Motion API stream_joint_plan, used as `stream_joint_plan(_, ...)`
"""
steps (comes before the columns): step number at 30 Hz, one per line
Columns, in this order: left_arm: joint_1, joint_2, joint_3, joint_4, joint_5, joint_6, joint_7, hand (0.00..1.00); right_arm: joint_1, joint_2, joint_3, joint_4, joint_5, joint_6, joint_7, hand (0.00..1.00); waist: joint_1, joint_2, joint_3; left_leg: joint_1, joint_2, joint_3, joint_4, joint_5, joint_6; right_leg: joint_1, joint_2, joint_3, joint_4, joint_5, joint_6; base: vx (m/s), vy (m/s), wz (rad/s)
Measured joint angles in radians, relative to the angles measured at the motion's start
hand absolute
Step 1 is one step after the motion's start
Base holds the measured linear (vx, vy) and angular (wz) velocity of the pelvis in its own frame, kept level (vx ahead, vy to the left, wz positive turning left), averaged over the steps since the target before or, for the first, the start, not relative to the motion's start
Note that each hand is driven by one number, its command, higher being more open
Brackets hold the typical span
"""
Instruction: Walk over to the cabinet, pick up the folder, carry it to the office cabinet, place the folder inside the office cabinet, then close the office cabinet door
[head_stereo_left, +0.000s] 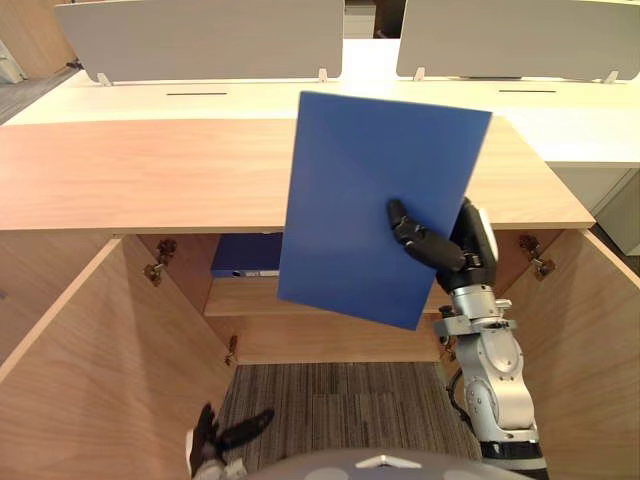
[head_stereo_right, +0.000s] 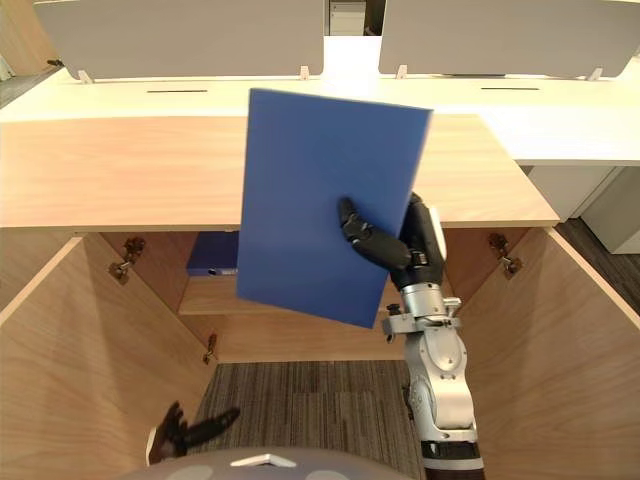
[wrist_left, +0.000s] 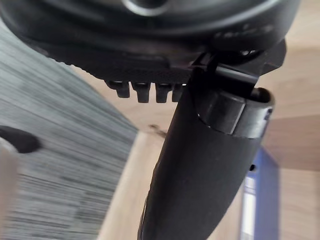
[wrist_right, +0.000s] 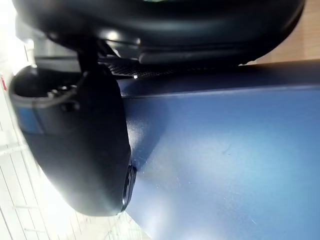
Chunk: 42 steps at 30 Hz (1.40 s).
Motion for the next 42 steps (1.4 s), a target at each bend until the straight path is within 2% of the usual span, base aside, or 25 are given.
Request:
stream_joint_plan(6,-0.013,0.06,0.025,0.192,0.005,0.009,0.003,1.0,-0.001,-0.064,0.128,0.0,-0.092,-0.001,0.022,0.0,0.005,0.004,0.01,0.013,0.003,0.005,0.002,-0.001,-0.002,0.009,0.004,0.005,-0.001,-0.001,-0.003,0.0,0.0,-0.01)
stream_joint_plan(13,-0.07,0.102,0.002,0.275,0.006,0.013,-0.003,1.0,-0.008,-0.176,0.284,0.08,-0.174,-0.011,0.044,0.0,0.005,0.01,0.037,0.008,0.006,0.01,0.002,-0.004,-0.005,-0.002,0.007,0.01,0.0,-0.001,-0.004,0.0,0.0,-0.02)
stream_joint_plan(16,-0.096,0.117,-0.023,0.276,0.007,0.013,-0.004,1.0,-0.029,-0.212,0.329,0.136,-0.22,-0.01,0.046,0.0,0.006,0.007,0.053,-0.04,0.006,0.012,0.012,-0.008,-0.012,-0.049,0.007,0.014,0.011,-0.002,-0.005,-0.01,0.002,-0.02)
stream_joint_plan(18,-0.15,0.12,-0.025,0.275,0.006,0.011,-0.003,1.0,-0.085,-0.232,0.351,0.168,-0.269,-0.01,0.046,0.0,0.008,-0.001,0.11,-0.12,0.009,0.016,0.091,-0.025,-0.007,-0.121,0.004,0.025,0.066,-0.007,-0.012,-0.02,0.004,-0.11)
stream_joint_plan(20,-0.219,0.127,-0.059,0.271,0.005,0.005,-0.004,1.0,-0.171,-0.248,0.352,0.208,-0.299,-0.01,0.042,0.0,0.008,0.018,0.186,-0.235,0.02,0.014,0.224,-0.07,-0.005,-0.219,0.001,0.033,0.154,-0.018,-0.018,-0.11,0.025,-0.1)
stream_joint_plan(21,-0.253,0.132,-0.076,0.266,0.006,0.003,-0.004,1.0,-0.214,-0.26,0.352,0.233,-0.309,-0.009,0.035,0.0,0.008,0.027,0.219,-0.29,0.022,0.011,0.287,-0.09,-0.002,-0.271,-0.004,0.034,0.209,-0.037,-0.019,-0.13,0.027,-0.06)
stream_joint_plan(24,-0.3,0.141,-0.109,0.243,0.005,-0.003,-0.002,1.0,-0.269,-0.28,0.351,0.254,-0.347,-0.009,0.003,0.0,0.005,0.036,0.283,-0.397,0.027,0.002,0.406,-0.131,-0.001,-0.377,-0.012,0.032,0.333,-0.085,-0.021,-0.12,-0.005,0.05)
stream_joint_plan(25,-0.322,0.146,-0.126,0.228,0.003,-0.011,-0.001,1.0,-0.279,-0.28,0.35,0.254,-0.368,-0.009,-0.016,0.0,0.005,0.036,0.298,-0.477,0.034,-0.007,0.48,-0.154,0.001,-0.453,-0.016,0.031,0.407,-0.108,-0.024,-0.13,-0.013,0.06)
stream_joint_plan(26,-0.327,0.147,-0.129,0.224,0.003,-0.011,-0.001,1.0,-0.281,-0.28,0.349,0.254,-0.369,-0.009,-0.019,0.0,0.005,0.035,0.302,-0.492,0.035,-0.009,0.495,-0.16,0.0,-0.467,-0.018,0.031,0.422,-0.115,-0.023,-0.13,-0.007,0.08)
stream_joint_plan(29,-0.372,0.149,-0.143,0.174,0.004,-0.014,-0.001,1.0,-0.29,-0.273,0.349,0.255,-0.383,-0.007,-0.043,0.0,0.007,0.033,0.338,-0.627,0.047,-0.02,0.65,-0.212,0.002,-0.603,-0.029,0.032,0.581,-0.173,-0.025,-0.17,-0.027,0.03)
stream_joint_plan(31,-0.397,0.148,-0.147,0.129,0.004,-0.017,-0.001,1.0,-0.29,-0.253,0.345,0.249,-0.386,-0.005,-0.058,0.0,0.01,0.033,0.344,-0.756,0.066,-0.028,0.772,-0.255,0.002,-0.728,-0.03,0.033,0.692,-0.211,-0.03,-0.16,-0.038,-0.06)
stream_joint_plan(35,-0.439,0.147,-0.15,0.039,0.004,-0.017,-0.001,1.0,-0.291,-0.207,0.291,0.222,-0.364,0.007,-0.076,0.0,0.024,0.031,0.375,-0.905,0.091,-0.037,0.903,-0.287,0.008,-0.873,-0.024,0.035,0.811,-0.236,-0.034,-0.14,-0.009,-0.07)
stream_joint_plan(37,-0.463,0.141,-0.151,-0.026,0.001,-0.018,-0.004,1.0,-0.319,-0.165,0.241,0.214,-0.299,0.012,-0.094,0.0,0.029,0.023,0.398,-0.994,0.101,-0.047,0.965,-0.295,0.007,-0.957,-0.022,0.035,0.869,-0.243,-0.04,-0.1,-0.003,-0.02)
stream_joint_plan(42,-0.487,0.13,-0.163,-0.111,-0.006,-0.02,-0.017,1.0,-0.391,-0.107,0.13,0.215,-0.105,0.016,-0.144,0.0,0.053,0.018,0.419,-1.098,0.122,-0.057,1.048,-0.312,0.008,-1.057,-0.011,0.038,0.938,-0.25,-0.045,-0.07,0.015,-0.08)
